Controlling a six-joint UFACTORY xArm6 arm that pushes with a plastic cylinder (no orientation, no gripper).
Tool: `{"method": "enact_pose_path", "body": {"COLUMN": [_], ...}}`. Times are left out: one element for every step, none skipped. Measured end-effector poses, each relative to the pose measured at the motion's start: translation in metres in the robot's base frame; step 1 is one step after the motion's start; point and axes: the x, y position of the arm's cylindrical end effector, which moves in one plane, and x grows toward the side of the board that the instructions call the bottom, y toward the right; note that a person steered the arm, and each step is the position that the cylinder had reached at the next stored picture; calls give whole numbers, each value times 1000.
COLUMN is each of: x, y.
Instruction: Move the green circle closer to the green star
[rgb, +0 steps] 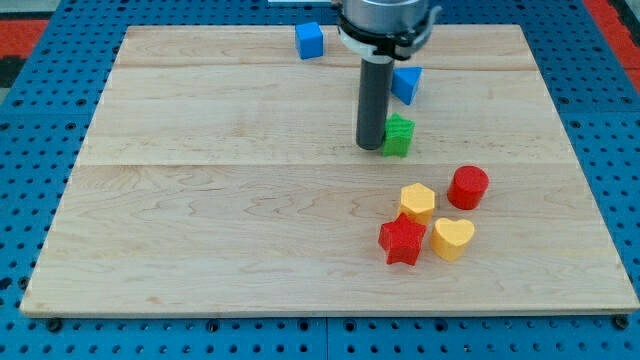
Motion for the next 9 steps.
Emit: {"method": "enact_pose_path", "body": {"x": [-46, -42, 21, -4, -38, -91, -143, -163, -163], "y": [-45, 23, 14, -4, -85, -103, -103, -103, -102]}}
